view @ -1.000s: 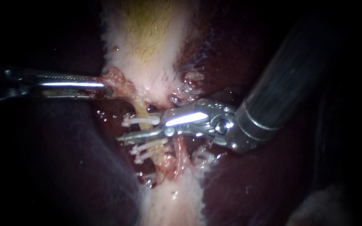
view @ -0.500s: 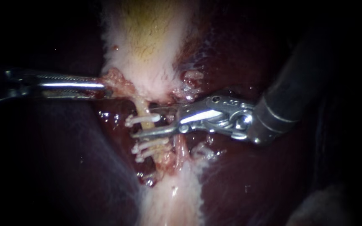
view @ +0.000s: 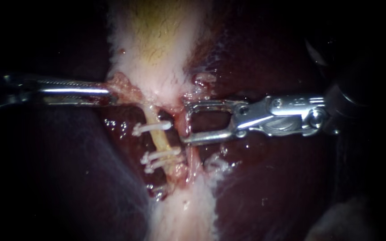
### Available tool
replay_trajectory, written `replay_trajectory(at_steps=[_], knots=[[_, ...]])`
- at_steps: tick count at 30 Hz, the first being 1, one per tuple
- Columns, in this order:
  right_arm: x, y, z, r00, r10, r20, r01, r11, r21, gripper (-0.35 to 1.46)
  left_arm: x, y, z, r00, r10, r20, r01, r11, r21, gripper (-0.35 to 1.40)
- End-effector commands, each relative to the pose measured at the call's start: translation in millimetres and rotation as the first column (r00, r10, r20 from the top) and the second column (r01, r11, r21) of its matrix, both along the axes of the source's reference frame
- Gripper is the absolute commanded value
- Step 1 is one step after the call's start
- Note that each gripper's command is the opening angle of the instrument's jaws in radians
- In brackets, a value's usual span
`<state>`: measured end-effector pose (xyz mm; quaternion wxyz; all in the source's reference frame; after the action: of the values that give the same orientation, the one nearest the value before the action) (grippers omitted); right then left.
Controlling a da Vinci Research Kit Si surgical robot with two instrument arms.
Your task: Going back third clip left tube
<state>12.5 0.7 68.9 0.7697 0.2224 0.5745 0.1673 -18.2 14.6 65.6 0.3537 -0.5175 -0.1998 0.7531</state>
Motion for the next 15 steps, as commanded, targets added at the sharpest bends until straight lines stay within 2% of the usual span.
replay_trajectory(at_steps=[1, 4, 10, 15], knots=[[-0.4, 0.0, -0.1, 1.0, -0.006, -0.003, 0.006, 1.0, -0.004, 0.5, 0.0, 0.0, 0.1, 1.0, 0.0, 0.0, 0.0, 1.0, 0.0, -0.35], [-1.9, -0.2, -0.3, 0.9996, -0.025, -0.014, 0.025, 1.0, -0.018, 0.5, 0.1, 0.0, 0.1, 1.0, 0.001, 0.001, -0.001, 1.0, 0.0, -0.35], [-4.6, -0.7, -1.0, 0.9988, -0.043, -0.025, 0.043, 0.999, -0.028, 0.5, 0.1, 0.0, 0.1, 1.0, 0.001, 0.001, -0.001, 1.0, 0.0, -0.35], [-6.3, -0.5, -1.8, 0.9983, -0.05, -0.03, 0.05, 0.998, -0.024, 0.5, 0.1, 0.0, 0.1, 1.0, 0.001, 0.001, -0.001, 1.0, 0.0, -0.35]])
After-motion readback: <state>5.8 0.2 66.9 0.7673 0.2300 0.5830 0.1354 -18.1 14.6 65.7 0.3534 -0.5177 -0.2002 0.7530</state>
